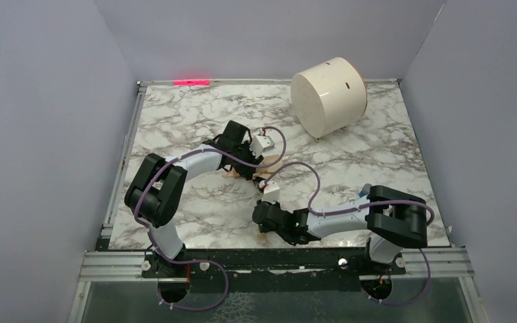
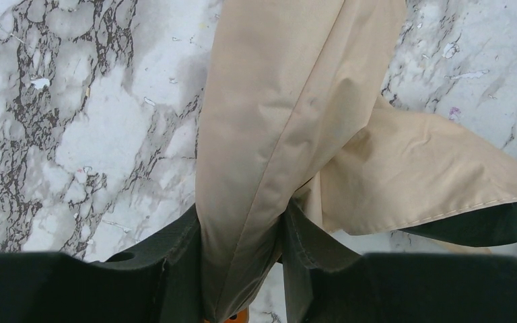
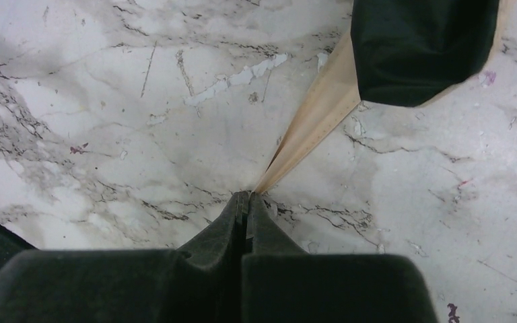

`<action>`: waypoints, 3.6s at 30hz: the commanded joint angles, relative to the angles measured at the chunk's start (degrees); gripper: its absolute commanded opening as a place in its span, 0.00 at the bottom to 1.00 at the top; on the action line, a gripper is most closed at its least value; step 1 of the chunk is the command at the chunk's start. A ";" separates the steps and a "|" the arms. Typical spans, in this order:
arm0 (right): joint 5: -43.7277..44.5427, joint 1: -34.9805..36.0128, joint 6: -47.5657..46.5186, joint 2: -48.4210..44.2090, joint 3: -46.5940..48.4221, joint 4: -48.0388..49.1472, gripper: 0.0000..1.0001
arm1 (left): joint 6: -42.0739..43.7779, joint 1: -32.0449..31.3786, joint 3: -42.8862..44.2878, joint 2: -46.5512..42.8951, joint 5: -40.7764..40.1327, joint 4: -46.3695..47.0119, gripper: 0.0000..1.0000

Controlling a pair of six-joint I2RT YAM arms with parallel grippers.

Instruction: Put away the umbrella

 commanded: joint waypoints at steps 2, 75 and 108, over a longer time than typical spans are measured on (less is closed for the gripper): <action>-12.47 3.49 5.52 1.18 -6.24 -15.80 0.00 | -0.19 1.77 0.49 2.69 -10.51 3.32 0.00; -66.34 -53.01 -81.42 16.61 45.32 -39.24 0.85 | 34.88 -13.66 -19.78 3.73 -24.56 33.99 0.00; -65.09 -49.28 -90.52 33.03 53.63 -49.27 0.62 | 37.03 -13.79 -19.40 4.74 -23.84 35.44 0.00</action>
